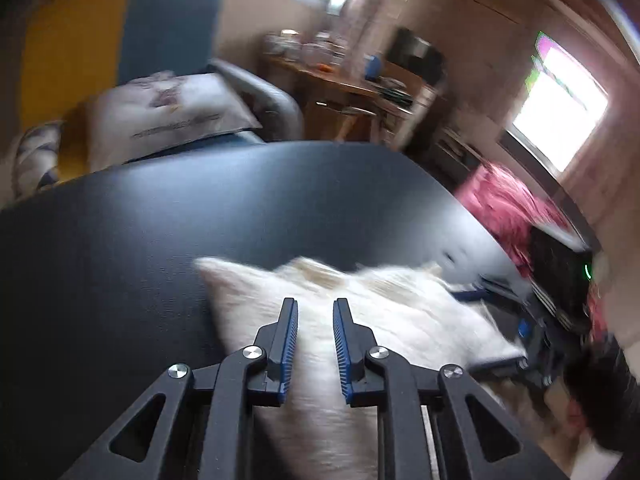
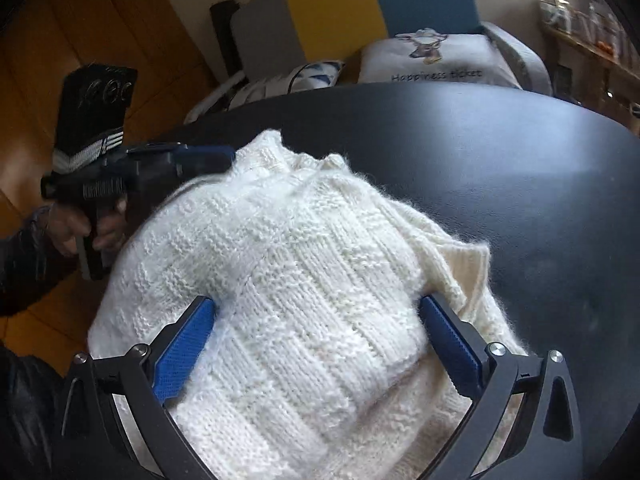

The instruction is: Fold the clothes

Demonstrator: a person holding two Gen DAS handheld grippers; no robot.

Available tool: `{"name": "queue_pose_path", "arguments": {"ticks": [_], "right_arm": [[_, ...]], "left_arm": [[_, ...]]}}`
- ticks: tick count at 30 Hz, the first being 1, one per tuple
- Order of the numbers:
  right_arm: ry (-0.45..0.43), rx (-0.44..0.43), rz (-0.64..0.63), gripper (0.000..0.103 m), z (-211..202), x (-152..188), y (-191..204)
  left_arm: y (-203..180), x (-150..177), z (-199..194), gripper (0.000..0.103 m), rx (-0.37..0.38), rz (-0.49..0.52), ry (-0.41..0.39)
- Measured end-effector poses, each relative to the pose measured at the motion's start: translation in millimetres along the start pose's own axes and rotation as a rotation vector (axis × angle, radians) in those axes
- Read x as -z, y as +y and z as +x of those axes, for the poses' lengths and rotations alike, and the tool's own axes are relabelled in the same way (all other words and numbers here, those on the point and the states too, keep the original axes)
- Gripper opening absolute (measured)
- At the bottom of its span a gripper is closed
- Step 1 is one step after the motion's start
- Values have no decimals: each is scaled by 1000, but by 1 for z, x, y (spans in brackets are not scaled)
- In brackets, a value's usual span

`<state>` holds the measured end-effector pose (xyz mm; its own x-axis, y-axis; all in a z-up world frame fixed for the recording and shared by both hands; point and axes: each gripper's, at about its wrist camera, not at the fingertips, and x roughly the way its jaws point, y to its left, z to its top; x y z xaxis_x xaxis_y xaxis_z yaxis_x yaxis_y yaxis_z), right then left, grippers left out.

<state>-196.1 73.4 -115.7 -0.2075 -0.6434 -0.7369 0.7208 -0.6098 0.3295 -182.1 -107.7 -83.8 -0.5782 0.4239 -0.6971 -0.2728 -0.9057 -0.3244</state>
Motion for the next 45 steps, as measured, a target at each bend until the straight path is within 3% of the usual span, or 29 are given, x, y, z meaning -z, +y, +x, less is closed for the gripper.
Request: {"name": "queue_pose_path", "arguments": {"ticks": [1, 3, 5, 6, 8, 10, 12, 15, 17, 21, 26, 29, 32, 36, 41, 43, 45], "right_arm": [[2, 15, -5, 103, -2, 0, 3], [11, 65, -33, 103, -9, -3, 15], [-30, 115, -76, 103, -23, -11, 29], [-71, 132, -117, 103, -32, -15, 42], [-128, 95, -185, 103, -44, -21, 67], [-146, 46, -228, 103, -41, -27, 87], [-91, 22, -233, 103, -25, -25, 95], [95, 35, -171, 103, 20, -9, 87], [50, 53, -166, 102, 25, 4, 86], [-25, 51, -131, 102, 22, 13, 86], [-46, 58, -144, 102, 28, 13, 90], [-54, 69, -145, 102, 21, 18, 89], [-64, 102, -160, 103, 18, 24, 93], [-87, 139, -147, 102, 10, 31, 96], [-70, 148, -145, 103, 2, 32, 101], [-53, 143, -119, 103, -7, 29, 104], [-77, 111, -82, 103, -25, 29, 107]], "left_arm": [[5, 0, -4, 17, -41, 12, -15], [12, 3, -14, 17, -35, 28, -24], [16, 8, -20, 17, -1, 42, -9], [12, 12, -21, 17, -33, 76, 3], [6, 13, -12, 16, -110, 149, 38], [-2, 10, -2, 16, -75, 181, 53], [-14, 9, 14, 16, -72, 233, 84], [-22, 11, 48, 15, -80, 271, 171], [-23, 13, 59, 15, -54, 254, 172], [-12, 5, 53, 16, -25, 175, 158], [-3, -6, 8, 15, 38, 103, -6], [-21, -11, 14, 17, 49, 191, 9], [-36, 3, 77, 18, -79, 289, 233], [-19, -12, 74, 18, -24, 137, 204], [-36, -8, 10, 18, -17, 164, 53], [-48, 0, -15, 18, 53, 155, 1], [-71, 17, -28, 19, 36, 222, -5]]}}
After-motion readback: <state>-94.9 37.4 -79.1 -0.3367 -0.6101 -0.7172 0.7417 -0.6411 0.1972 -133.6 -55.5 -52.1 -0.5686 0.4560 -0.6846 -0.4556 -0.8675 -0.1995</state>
